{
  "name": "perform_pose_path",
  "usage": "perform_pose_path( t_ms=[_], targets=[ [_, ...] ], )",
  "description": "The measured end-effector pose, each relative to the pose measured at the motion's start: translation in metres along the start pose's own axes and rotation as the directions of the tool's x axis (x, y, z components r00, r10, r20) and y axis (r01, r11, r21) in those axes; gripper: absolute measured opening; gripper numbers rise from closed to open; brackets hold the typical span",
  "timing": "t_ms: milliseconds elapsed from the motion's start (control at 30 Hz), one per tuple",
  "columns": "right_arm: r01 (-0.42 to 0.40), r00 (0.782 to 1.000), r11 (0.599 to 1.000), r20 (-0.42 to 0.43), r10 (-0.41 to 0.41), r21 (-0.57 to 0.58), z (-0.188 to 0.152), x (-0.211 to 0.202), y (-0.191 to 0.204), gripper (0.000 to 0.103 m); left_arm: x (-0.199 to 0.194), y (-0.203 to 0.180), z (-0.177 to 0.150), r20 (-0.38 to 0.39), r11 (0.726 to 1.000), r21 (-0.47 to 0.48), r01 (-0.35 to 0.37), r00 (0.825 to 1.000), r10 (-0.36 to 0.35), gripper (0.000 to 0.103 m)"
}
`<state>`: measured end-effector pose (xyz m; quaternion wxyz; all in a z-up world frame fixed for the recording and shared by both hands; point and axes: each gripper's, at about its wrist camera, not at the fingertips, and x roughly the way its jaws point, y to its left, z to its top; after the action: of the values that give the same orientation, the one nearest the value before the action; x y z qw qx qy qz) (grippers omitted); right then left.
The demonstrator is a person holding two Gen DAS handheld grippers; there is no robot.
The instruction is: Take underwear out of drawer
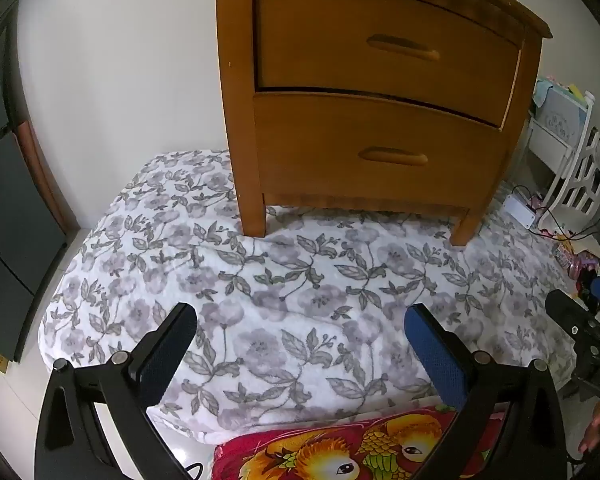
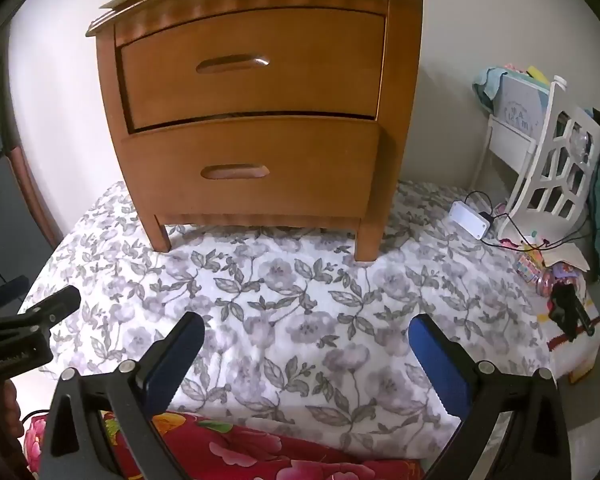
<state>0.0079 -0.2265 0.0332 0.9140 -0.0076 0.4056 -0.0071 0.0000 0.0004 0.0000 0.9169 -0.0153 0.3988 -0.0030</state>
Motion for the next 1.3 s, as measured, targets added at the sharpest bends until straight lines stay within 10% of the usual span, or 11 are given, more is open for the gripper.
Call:
perform_pose_path(
  t_ms=[1300],
  targets=[
    [0.026, 1.000, 1.000, -0.011, -0.026, 0.006, -0.003, 0.006, 0.000, 0.103, 0.006, 0.010, -0.005, 0.039, 1.000, -0.023, 0.001, 0.999, 0.000, 0.103]
  ],
)
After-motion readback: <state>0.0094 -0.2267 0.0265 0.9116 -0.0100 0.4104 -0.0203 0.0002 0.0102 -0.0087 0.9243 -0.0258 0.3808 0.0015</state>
